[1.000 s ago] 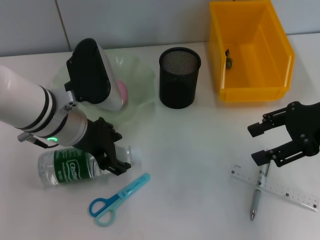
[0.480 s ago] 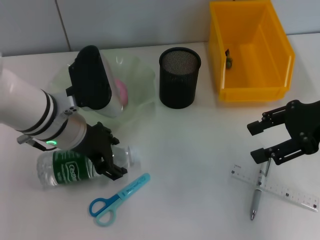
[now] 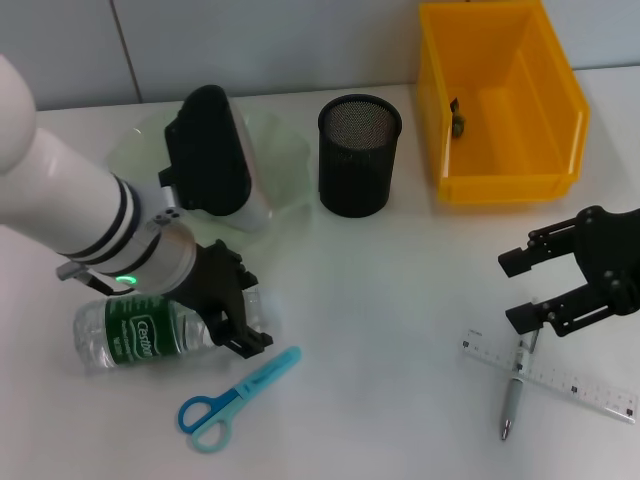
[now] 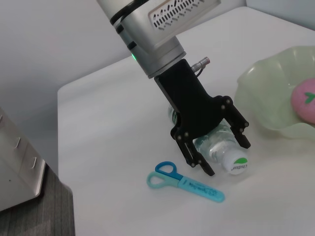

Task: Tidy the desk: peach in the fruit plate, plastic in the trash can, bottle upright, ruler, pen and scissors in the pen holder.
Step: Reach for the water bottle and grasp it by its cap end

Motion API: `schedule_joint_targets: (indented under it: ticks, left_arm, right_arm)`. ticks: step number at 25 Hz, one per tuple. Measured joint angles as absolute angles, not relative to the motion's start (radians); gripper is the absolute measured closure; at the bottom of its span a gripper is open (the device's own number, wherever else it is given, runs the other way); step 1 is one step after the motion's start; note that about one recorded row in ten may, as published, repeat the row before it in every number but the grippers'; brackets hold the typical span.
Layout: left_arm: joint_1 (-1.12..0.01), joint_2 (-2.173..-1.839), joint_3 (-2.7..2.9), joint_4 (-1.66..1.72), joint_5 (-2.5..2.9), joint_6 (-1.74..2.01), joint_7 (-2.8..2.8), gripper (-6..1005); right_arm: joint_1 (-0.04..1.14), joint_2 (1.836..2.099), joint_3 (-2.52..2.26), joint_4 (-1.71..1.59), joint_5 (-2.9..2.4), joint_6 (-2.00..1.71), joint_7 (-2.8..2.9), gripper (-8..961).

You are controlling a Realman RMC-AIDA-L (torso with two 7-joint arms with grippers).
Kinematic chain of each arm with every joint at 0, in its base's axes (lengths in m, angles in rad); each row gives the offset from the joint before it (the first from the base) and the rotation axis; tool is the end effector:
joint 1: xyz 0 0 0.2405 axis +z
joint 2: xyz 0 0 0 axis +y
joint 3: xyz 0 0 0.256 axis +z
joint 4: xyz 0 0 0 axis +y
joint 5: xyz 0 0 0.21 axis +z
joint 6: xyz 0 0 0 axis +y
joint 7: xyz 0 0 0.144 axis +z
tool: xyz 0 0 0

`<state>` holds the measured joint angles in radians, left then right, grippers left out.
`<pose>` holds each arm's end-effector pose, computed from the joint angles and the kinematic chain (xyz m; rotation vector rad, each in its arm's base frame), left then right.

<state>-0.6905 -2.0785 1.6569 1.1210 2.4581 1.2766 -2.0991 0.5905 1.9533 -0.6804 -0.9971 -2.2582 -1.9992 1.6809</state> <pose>-0.1631 0.3580 -0.0733 -2.8954 -0.1038 0.5729 0.2415 0.3180 0.0878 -3.0597 0.6141 0.2742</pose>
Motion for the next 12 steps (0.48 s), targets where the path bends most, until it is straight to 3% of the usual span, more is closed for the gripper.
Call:
schedule_joint_targets:
  ticks: [12]
  left_arm:
    - [-0.698, -2.079, 1.685, 1.108, 2.457, 1.248, -2.134, 306]
  right_arm:
    - [0.591, 1.953, -0.686, -0.997, -2.260, -2.011, 1.676, 195]
